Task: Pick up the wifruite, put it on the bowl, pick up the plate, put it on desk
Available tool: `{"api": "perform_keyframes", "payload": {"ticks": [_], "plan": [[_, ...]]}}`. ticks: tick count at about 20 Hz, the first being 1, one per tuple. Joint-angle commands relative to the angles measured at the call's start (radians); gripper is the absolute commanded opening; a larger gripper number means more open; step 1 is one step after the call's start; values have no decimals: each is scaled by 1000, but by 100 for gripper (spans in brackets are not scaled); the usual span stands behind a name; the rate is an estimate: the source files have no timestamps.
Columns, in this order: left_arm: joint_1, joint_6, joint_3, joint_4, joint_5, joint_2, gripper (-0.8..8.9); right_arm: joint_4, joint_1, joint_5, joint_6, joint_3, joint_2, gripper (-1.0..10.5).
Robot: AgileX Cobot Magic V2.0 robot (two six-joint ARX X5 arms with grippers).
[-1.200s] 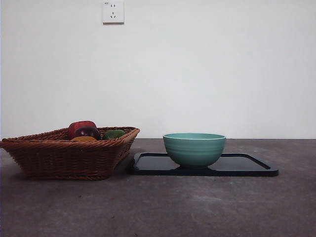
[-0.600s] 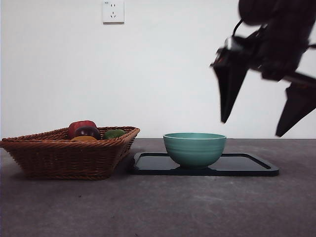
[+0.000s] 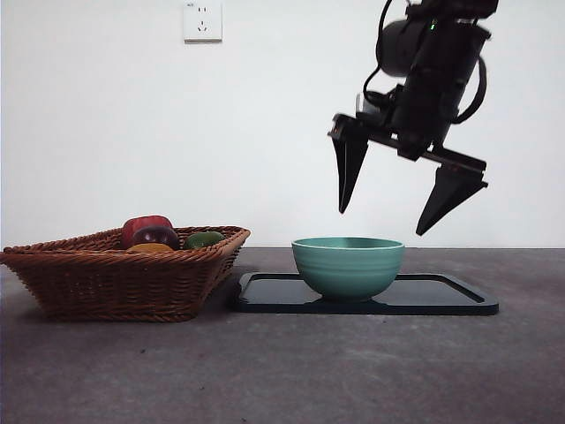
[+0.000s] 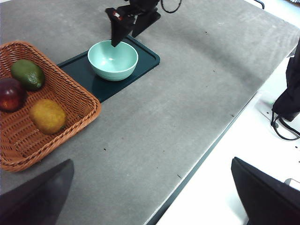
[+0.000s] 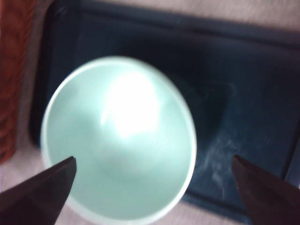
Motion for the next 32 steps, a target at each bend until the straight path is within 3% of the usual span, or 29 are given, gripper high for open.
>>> {"api": "perform_keyframes", "payload": {"ticks": [1,4,7,13,20,23,26,32], "plan": [[-9,9,11,13,4,3,656,-5,1,-1,8,41,61,540],[-9,9,11,13,4,3,657,-7,1,-2,8,44,101,489],[-9,8,11,13,4,3,657,-23,1,-1,8,44,119,295],[-9,8,11,9,4,3,657,-28,1,8,3,43,121,16],[-9,8,11,9,4,3,657,-43,-6,42,-2,51,79,9],[-9,8,11,10,4,3,657,-126,-7,48,-63,51,12,9],[-9,8,11,9,4,3,657,-215,6,116,-105,43,-72,9],[-9,8,11,10,4,3,657,-229,93,105,-114,-162,-346,9]]}}
